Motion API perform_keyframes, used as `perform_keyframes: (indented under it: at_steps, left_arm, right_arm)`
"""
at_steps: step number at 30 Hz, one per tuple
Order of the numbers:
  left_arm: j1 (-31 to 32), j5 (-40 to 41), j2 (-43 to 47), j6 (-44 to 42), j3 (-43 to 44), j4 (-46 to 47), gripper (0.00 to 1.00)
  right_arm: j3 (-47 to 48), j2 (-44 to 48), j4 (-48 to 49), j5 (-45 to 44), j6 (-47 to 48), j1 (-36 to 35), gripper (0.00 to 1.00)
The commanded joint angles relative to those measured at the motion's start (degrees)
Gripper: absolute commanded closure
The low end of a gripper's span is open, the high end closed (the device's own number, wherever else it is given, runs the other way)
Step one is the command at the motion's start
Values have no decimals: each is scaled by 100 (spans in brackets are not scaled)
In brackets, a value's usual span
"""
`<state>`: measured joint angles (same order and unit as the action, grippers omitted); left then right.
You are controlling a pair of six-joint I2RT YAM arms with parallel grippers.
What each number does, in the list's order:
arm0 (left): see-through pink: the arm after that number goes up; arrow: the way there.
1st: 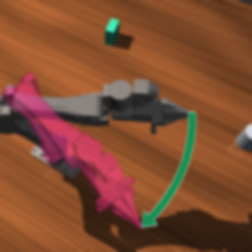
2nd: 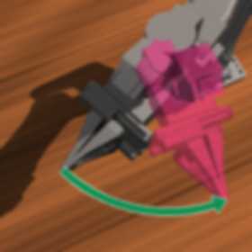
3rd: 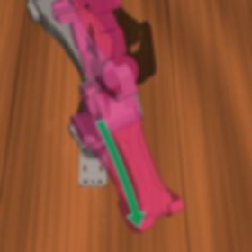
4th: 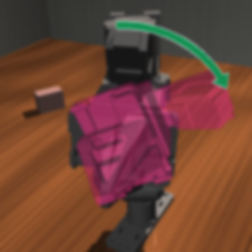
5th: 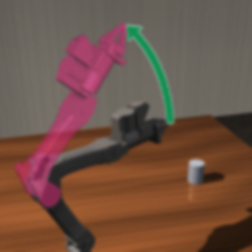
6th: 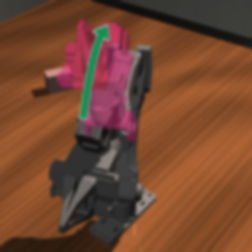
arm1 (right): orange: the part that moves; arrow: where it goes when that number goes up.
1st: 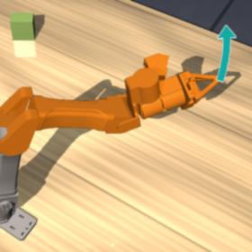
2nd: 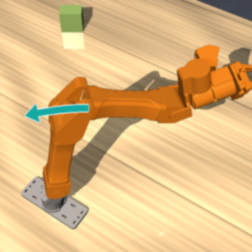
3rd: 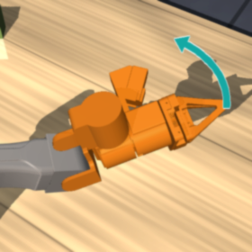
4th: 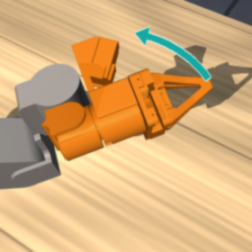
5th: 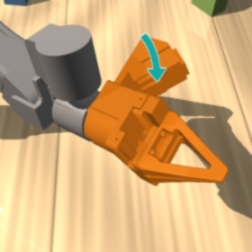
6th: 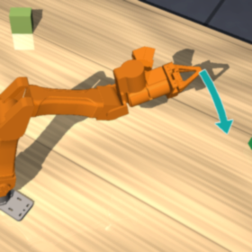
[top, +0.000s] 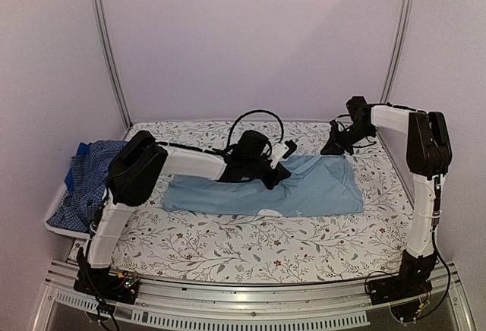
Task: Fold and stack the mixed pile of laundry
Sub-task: Smooth out the rectangle-folded T-shirt at the center of the board.
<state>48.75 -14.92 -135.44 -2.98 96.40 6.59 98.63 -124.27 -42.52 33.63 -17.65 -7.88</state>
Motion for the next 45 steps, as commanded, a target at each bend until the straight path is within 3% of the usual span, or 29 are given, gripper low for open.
perform_keyframes:
  at_steps: [1, 12, 19, 28, 35, 37, 41, 45]
  left_arm:
    - [-47, 64, 194, -165, -116, -3, 100]
    - [202, 97, 14, -844, 46, -465, 100]
    - [253, 151, 128, -828, -164, -390, 100]
    - [207, -446, 460, -827, -469, -41, 99]
    - [142, -682, 692, -813, -668, -159, 92]
    - [93, -679, 847, -782, -765, -159, 84]
    - [-138, -526, 1217, -407, -952, -272, 59]
    - [-682, 23, 1716, 261, -1190, -589, 46]
  right_arm:
    - [26, -36, -63, -117, -42, -55, 100]
    - [-881, 377, 181, -256, -96, -55, 100]
    - [-1204, 729, 122, -402, -95, -43, 100]
    - [-1877, 1266, 20, -511, -21, -41, 100]
    - [-2801, 1553, 300, -312, -16, -38, 100]
    - [-2892, 1606, 313, -235, 6, -43, 99]
    - [-2745, 1556, 98, -280, 206, -27, 68]
    - [-2543, 1874, 12, -514, 251, 51, 46]
